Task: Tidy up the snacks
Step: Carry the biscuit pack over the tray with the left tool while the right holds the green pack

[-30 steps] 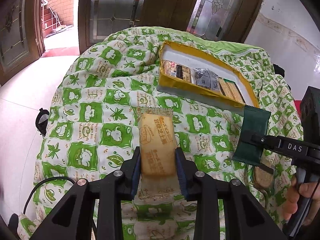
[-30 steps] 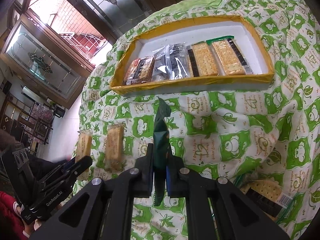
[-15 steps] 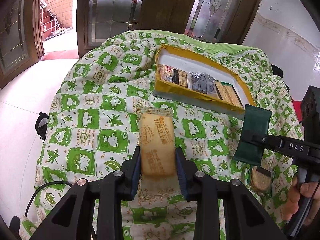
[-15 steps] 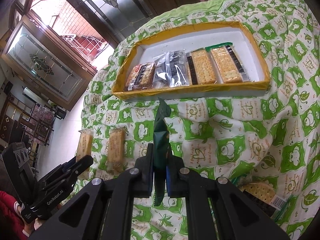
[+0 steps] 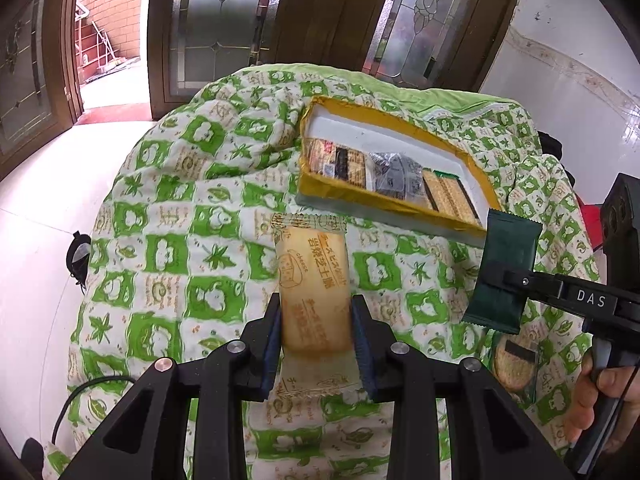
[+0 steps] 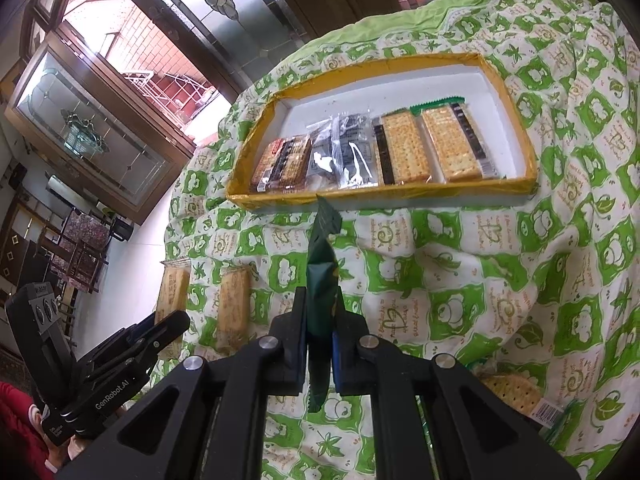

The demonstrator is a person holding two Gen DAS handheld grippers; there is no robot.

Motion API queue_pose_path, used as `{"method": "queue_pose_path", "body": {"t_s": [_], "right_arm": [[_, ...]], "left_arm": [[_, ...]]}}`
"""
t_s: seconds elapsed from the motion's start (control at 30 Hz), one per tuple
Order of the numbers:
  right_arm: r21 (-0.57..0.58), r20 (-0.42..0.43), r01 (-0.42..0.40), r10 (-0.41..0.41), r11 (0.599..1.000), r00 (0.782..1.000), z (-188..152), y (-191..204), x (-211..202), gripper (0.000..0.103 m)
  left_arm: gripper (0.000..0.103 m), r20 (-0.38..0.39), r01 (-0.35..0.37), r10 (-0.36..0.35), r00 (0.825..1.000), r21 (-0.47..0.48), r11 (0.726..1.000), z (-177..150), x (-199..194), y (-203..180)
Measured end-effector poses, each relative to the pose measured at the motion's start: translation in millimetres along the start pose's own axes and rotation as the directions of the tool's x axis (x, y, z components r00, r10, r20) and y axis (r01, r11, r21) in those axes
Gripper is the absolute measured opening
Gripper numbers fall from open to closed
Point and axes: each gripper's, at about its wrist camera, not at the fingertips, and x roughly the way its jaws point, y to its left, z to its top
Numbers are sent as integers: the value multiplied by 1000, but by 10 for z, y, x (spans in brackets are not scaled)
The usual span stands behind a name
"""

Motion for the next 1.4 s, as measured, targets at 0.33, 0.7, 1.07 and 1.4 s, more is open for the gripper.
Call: {"method": "queue_pose_path", "body": {"t_s": [0.33,0.7,1.07,1.4], "right_arm": [[-15,19,11,-10,1000,1000,137,-44,-82,9],[-29,40,37,-36,999,999,254,-117,-148,9],[-37,64,84,-81,996,995,387,-256,-225,9],[-35,65,84,-81,996,995,421,-294,-215,9]], "left_arm": [[34,3,15,-15,1000,26,1000,166,64,-167],[34,-1,2,-2,1000,25,1000,212,143,-183],[34,1,-8,8,1000,28,1000,273,212,-213],[34,12,-2,1,1000,33,999,378,225,-249]]}}
